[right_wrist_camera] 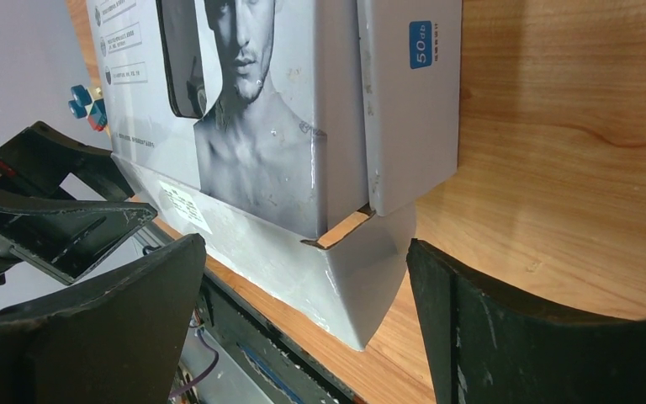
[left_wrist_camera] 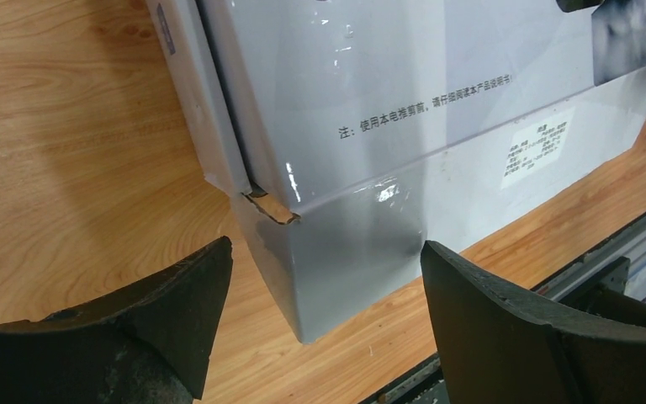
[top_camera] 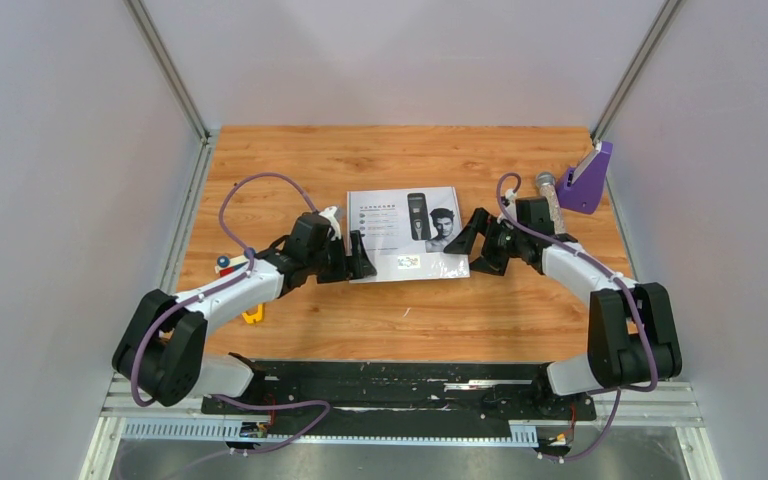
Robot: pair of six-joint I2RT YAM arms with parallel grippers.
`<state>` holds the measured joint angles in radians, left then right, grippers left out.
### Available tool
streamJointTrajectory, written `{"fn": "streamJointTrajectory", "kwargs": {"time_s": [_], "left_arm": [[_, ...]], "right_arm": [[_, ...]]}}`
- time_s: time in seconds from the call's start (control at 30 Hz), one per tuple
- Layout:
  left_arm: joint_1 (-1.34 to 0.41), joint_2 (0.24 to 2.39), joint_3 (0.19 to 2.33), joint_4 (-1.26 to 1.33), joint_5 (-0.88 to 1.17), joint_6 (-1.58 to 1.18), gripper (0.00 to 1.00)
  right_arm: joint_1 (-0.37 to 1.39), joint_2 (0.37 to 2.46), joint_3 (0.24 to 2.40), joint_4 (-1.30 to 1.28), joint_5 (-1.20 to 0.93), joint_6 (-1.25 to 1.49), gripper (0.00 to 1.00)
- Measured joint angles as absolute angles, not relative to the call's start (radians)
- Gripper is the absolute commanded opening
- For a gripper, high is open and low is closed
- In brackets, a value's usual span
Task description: Sort the hair-cutting tools
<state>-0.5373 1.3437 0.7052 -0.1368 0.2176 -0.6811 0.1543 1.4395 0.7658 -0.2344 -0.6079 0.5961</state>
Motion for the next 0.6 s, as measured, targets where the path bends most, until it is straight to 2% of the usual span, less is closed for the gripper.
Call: {"fn": "streamJointTrajectory", "kwargs": {"time_s": [0.37,0.6], "left_arm": [[-0.538,1.260,0.672,-0.169,0.161,-0.641,0.91],[-0.538,1.288,0.674,-0.216,0.131,-0.627,0.90]], "right_arm": [[0.155,1.331,0.722,-0.228,-0.556,0.582,0.93],[0.155,1.323,0.653,-0.218,-0.532,0.580,0.92]]}}
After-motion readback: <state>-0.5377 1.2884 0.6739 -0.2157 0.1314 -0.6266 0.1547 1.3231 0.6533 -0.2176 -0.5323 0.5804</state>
